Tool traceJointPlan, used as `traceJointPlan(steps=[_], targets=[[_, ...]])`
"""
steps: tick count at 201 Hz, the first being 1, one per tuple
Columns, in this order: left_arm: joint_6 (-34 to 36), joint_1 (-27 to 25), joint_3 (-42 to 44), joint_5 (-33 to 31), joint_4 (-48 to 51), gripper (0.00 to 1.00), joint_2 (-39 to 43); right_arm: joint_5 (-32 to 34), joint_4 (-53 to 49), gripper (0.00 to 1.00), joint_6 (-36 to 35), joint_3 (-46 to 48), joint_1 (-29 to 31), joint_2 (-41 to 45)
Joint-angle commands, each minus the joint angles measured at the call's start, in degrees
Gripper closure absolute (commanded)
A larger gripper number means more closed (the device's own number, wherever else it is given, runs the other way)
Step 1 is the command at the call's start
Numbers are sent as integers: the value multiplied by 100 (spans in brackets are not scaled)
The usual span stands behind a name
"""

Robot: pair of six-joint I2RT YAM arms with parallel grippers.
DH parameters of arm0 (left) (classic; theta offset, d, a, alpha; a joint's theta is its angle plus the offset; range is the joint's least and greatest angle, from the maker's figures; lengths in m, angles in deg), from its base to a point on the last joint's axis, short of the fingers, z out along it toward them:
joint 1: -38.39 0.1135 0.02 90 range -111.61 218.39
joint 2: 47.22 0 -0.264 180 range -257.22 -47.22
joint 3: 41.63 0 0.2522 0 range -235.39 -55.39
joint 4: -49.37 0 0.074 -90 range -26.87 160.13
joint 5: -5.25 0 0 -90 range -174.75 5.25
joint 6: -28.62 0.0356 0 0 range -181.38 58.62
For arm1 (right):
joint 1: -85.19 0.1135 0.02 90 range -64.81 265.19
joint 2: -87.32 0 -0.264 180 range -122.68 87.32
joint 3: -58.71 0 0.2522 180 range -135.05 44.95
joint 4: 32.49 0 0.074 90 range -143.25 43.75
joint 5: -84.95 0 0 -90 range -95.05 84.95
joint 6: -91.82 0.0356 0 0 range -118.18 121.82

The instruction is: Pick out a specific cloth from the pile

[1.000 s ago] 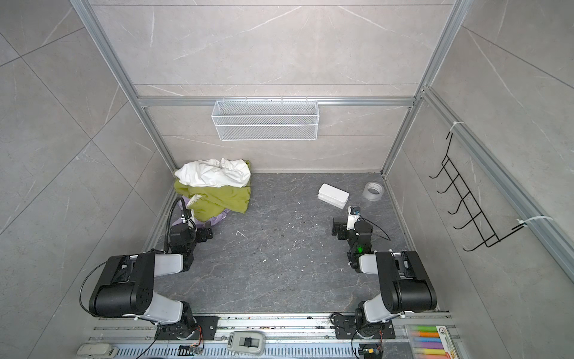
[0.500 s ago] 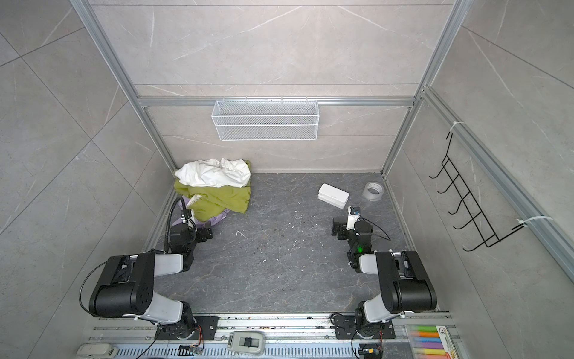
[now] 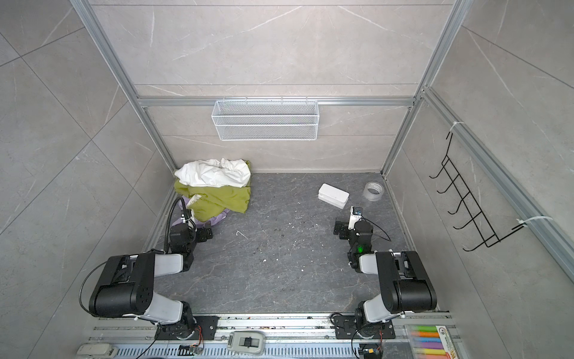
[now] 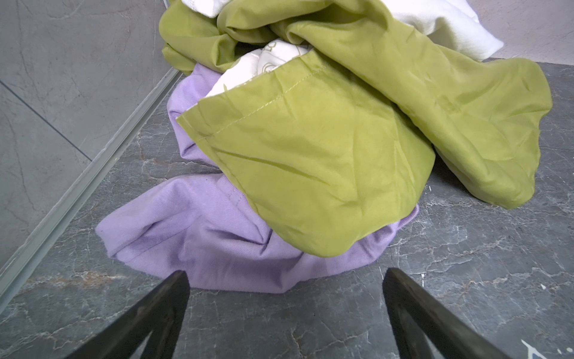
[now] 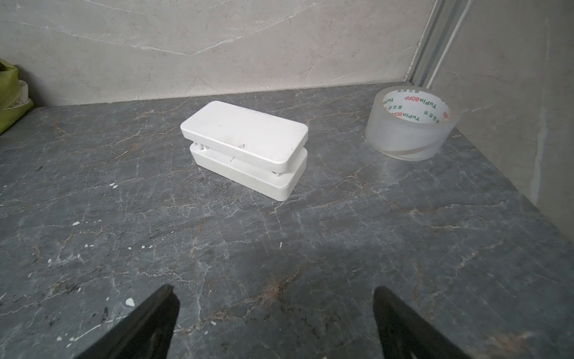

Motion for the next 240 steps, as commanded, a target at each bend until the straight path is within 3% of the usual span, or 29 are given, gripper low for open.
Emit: traceJointPlan(steps=[1,35,47,83,110,125,148,180,240], targets=[[42,21,14,85,-306,0,0,311,7,1,-25,-34,130,36],[87,-155,94,-328,-264,0,260,537,82,1,-64,-10,225,90],[37,-216,178,-611,-175,0,538,1126,-432,0,-52,-135,417,429],[95,-526,84,-1144,749,0,1572,1805,-1926,0,182,-677,694,1468],[-1084,-503,-87,-1747,1502,1,2314,1562,-2465,0,888,-1057,868,1881],[-1713,-492,-264,-1794,1975,1,2514,1636,-2464,0,835,-1229,1297,1850],[-2465,-477,-622,-1665,2749,1,2601,1924,-2460,0,627,-1521,1991,1618],[-3043,-345,-1011,-1154,3330,1,2571,1717,-2627,0,850,-1925,2558,1296],[-4359,667,-1190,143,3676,7,2184,1310,-2609,0,847,-2386,3130,853]])
